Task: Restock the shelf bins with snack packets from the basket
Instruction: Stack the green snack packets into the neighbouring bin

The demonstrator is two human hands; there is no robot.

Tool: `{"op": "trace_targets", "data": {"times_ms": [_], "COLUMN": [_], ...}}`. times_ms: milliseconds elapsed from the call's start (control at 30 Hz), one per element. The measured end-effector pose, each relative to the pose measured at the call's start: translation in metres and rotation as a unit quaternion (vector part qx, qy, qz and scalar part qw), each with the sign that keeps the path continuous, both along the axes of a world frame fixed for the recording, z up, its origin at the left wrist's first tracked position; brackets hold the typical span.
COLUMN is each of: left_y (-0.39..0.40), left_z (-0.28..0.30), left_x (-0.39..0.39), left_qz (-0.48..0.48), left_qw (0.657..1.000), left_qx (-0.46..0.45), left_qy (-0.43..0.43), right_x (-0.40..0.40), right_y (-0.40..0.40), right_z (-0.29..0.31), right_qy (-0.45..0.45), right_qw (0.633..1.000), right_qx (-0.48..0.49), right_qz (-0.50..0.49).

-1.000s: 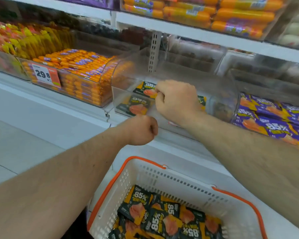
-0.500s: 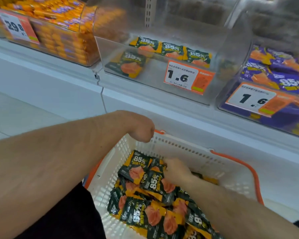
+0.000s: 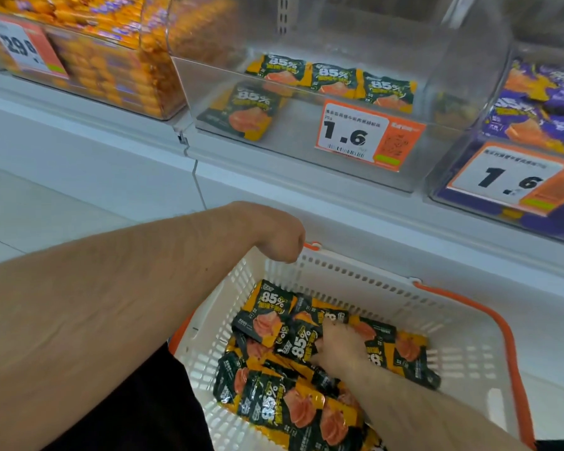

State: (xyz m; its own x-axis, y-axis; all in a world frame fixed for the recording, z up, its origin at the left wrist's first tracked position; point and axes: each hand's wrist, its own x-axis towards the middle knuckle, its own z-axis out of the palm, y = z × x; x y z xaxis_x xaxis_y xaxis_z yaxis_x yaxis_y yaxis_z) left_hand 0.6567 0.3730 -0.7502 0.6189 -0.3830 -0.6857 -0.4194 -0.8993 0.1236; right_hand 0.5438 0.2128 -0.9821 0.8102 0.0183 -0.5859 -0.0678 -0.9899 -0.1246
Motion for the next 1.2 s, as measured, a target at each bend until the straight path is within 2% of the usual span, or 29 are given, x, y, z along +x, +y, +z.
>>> {"op": "trace_targets", "data": {"times_ms": [133,233,467,633,733,800,867,933,1000,1100,1200], "left_y": [0.001,0.004,0.025,0.052,0.067,0.073,0.077,0.076,0.074,0.068,0.063], "left_z": [0.005,0.008,0.03,0.055,0.07,0.078,0.084,0.091,0.099,0.11,0.119], "left_x": [-0.002,-0.001,0.001,0.007,0.005,0.002,0.001,0.0,-0.001,-0.003,-0.003], "left_qz": [-0.005,0.001,0.057,0.097,0.137,0.162,0.204,0.267,0.314,0.355,0.384], "left_qw": [1.0,1.0,0.996,0.994,0.984,0.966,0.926,0.853,0.776,0.675,0.597], "left_qx": [-0.001,-0.01,-0.017,-0.029,-0.117,-0.201,-0.311,-0.44,-0.536,-0.63,-0.681], "left_qy": [-0.002,-0.012,-0.063,-0.049,0.002,-0.017,-0.066,-0.089,-0.112,-0.147,-0.181], "right_x": [0.008,0.021,0.048,0.057,0.061,0.062,0.064,0.066,0.072,0.082,0.095], "right_y": [0.002,0.004,0.01,0.017,0.023,0.027,0.029,0.032,0.033,0.035,0.04], "right_z": [0.015,0.049,0.16,0.215,0.23,0.24,0.251,0.267,0.285,0.319,0.349], "right_qy": [0.045,0.029,-0.05,-0.069,-0.159,-0.214,-0.257,-0.296,-0.348,-0.39,-0.387], "right_qw": [0.994,0.988,0.96,0.885,0.853,0.834,0.81,0.789,0.786,0.788,0.776], "right_qx": [0.102,0.149,0.269,0.436,0.47,0.481,0.498,0.51,0.492,0.468,0.49], "right_qz": [-0.02,-0.007,-0.057,-0.145,-0.164,-0.167,-0.174,-0.17,-0.139,-0.092,-0.09]}}
